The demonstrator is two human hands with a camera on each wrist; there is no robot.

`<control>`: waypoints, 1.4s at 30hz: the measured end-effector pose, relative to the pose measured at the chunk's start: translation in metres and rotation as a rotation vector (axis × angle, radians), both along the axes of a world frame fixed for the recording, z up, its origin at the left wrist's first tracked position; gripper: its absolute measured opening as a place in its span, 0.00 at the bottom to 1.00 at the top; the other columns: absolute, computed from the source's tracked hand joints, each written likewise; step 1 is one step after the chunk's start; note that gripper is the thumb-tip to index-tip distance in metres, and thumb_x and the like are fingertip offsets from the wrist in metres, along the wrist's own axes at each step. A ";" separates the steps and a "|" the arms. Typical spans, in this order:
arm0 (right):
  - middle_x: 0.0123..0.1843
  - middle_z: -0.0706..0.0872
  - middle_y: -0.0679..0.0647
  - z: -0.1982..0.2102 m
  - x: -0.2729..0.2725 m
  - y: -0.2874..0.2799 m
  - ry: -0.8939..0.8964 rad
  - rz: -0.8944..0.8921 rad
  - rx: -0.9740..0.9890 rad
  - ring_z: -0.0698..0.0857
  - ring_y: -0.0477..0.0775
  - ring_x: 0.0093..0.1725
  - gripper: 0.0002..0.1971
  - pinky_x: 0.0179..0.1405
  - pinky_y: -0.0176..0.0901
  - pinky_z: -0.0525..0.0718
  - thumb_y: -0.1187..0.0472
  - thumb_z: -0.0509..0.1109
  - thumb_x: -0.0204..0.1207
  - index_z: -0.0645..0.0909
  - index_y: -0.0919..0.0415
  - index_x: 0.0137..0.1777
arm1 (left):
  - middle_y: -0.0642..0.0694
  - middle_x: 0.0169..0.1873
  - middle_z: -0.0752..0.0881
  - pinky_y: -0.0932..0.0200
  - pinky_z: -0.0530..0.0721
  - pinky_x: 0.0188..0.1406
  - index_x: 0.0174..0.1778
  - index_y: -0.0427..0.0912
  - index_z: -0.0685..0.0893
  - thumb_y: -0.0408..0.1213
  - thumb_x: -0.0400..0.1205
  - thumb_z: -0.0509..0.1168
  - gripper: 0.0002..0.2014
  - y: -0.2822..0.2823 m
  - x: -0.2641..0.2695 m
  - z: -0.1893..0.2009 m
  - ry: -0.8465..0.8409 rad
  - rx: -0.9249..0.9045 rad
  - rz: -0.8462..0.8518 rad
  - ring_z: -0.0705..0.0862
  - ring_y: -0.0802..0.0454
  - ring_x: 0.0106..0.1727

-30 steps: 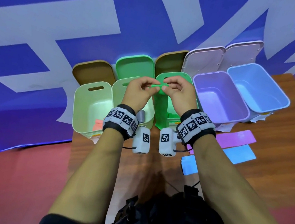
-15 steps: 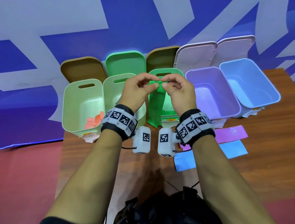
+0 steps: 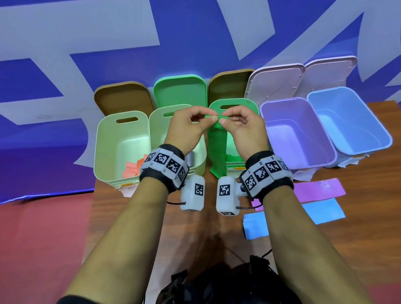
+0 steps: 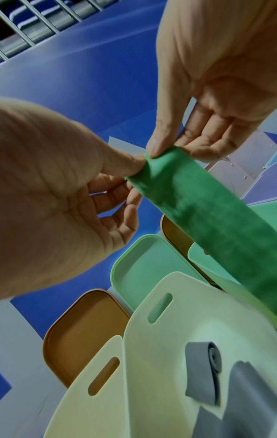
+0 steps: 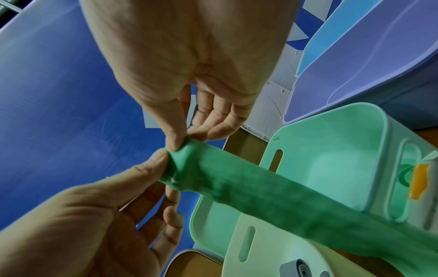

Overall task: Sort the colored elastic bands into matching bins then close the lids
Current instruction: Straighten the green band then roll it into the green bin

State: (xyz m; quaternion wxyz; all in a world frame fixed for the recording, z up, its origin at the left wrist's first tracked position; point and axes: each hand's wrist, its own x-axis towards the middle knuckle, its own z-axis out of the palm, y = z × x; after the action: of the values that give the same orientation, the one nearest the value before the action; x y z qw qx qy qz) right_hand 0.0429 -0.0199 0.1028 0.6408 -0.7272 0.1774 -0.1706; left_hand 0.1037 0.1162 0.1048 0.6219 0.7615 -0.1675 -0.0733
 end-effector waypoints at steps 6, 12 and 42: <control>0.43 0.86 0.48 0.002 -0.002 0.003 0.000 0.021 -0.005 0.84 0.47 0.46 0.06 0.53 0.34 0.84 0.69 0.75 0.75 0.85 0.61 0.51 | 0.49 0.41 0.90 0.58 0.83 0.54 0.42 0.48 0.89 0.32 0.80 0.72 0.06 0.001 0.002 -0.003 0.006 0.015 0.005 0.85 0.53 0.46; 0.47 0.86 0.48 0.004 -0.004 0.001 -0.001 0.051 -0.014 0.82 0.45 0.50 0.08 0.53 0.30 0.83 0.72 0.73 0.75 0.86 0.62 0.52 | 0.53 0.37 0.87 0.71 0.79 0.46 0.42 0.45 0.88 0.31 0.82 0.70 0.06 -0.002 -0.001 -0.003 0.013 0.029 0.007 0.83 0.65 0.39; 0.43 0.83 0.43 -0.003 -0.003 -0.004 0.042 -0.015 -0.082 0.83 0.46 0.48 0.06 0.55 0.37 0.82 0.64 0.72 0.79 0.86 0.57 0.54 | 0.51 0.26 0.81 0.70 0.73 0.29 0.36 0.36 0.85 0.37 0.85 0.67 0.13 -0.008 -0.009 0.004 0.078 0.063 0.004 0.74 0.65 0.24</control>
State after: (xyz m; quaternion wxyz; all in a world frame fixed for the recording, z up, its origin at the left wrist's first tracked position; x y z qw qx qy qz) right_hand 0.0396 -0.0235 0.0999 0.6051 -0.7551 0.1891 -0.1671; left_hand 0.0949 0.1080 0.1093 0.6037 0.7776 -0.1395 -0.1069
